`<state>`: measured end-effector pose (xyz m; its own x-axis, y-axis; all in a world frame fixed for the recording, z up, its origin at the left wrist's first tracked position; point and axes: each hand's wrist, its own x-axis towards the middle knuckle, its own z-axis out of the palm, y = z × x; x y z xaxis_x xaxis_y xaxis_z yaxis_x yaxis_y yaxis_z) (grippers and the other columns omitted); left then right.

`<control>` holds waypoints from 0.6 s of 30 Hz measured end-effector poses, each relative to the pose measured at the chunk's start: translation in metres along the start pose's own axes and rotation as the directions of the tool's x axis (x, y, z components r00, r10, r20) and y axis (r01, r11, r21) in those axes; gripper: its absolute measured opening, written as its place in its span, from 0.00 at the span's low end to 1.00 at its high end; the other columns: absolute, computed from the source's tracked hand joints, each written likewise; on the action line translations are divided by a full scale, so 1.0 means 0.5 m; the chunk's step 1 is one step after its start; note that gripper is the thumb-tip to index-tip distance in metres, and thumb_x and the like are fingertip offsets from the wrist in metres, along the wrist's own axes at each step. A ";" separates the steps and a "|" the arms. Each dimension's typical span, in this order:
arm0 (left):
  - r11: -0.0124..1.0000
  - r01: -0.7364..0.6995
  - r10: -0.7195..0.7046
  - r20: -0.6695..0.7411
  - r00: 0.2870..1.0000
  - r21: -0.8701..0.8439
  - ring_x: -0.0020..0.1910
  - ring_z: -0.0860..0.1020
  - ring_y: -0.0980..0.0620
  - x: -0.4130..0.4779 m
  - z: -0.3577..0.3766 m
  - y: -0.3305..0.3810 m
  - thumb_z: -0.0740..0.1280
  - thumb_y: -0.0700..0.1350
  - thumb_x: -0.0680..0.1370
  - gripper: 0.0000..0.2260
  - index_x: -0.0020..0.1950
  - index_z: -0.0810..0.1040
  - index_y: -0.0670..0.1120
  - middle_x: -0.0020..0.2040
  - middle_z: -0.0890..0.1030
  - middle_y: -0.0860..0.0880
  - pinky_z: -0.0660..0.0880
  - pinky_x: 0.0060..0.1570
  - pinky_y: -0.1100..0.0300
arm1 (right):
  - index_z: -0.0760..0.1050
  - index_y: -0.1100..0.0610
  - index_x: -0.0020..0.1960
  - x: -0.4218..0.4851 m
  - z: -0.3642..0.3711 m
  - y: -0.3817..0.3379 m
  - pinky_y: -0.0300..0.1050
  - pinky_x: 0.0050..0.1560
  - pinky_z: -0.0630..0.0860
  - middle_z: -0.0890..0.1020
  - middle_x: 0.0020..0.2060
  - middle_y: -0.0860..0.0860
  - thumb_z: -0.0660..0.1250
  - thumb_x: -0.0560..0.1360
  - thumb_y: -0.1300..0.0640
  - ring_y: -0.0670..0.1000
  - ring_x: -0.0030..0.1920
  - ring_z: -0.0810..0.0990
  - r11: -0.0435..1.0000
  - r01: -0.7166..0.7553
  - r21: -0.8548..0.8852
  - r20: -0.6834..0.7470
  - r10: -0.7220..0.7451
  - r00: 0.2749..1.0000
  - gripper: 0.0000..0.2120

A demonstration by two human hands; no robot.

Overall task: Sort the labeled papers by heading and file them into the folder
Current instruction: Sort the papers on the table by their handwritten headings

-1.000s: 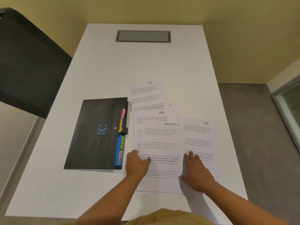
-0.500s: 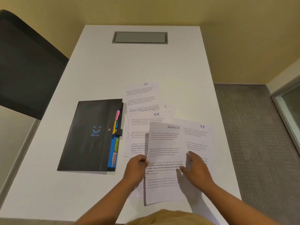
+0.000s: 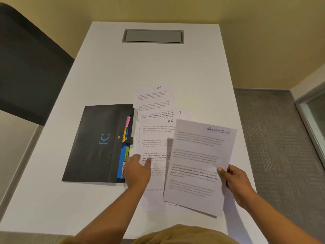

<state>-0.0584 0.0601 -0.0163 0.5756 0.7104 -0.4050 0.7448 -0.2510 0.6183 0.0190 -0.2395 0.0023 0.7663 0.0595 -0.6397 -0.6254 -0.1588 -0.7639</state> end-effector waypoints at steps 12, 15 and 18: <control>0.986 0.159 -0.162 0.096 0.982 0.039 0.49 0.79 0.43 0.071 0.035 0.053 0.75 0.45 0.73 0.19 0.58 0.71 0.43 0.55 0.80 0.43 0.77 0.42 0.53 | 0.80 0.54 0.56 -0.020 -0.098 0.013 0.40 0.40 0.83 0.85 0.53 0.51 0.68 0.74 0.57 0.47 0.46 0.86 0.961 -0.022 0.276 -0.135 0.061 0.989 0.11; 0.996 0.075 -0.068 0.124 0.990 -0.051 0.42 0.79 0.48 0.081 0.028 0.057 0.66 0.45 0.80 0.05 0.47 0.79 0.46 0.49 0.83 0.44 0.76 0.38 0.56 | 0.80 0.55 0.56 -0.020 -0.094 0.006 0.42 0.42 0.83 0.86 0.52 0.51 0.69 0.72 0.56 0.48 0.46 0.86 0.961 -0.027 0.277 -0.146 0.070 0.987 0.13; 0.996 0.023 -0.013 0.114 0.993 -0.087 0.39 0.80 0.49 0.087 0.008 0.064 0.64 0.43 0.80 0.09 0.42 0.79 0.47 0.44 0.84 0.46 0.75 0.33 0.60 | 0.80 0.55 0.55 -0.015 -0.081 0.005 0.41 0.44 0.83 0.86 0.51 0.50 0.68 0.73 0.58 0.47 0.46 0.86 0.959 -0.035 0.283 -0.153 0.081 0.985 0.11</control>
<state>-0.0084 0.0802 -0.0168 0.6007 0.6341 -0.4869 0.7254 -0.1762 0.6654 0.0175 -0.2801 0.0088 0.7263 -0.1048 -0.6793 -0.6682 0.1244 -0.7335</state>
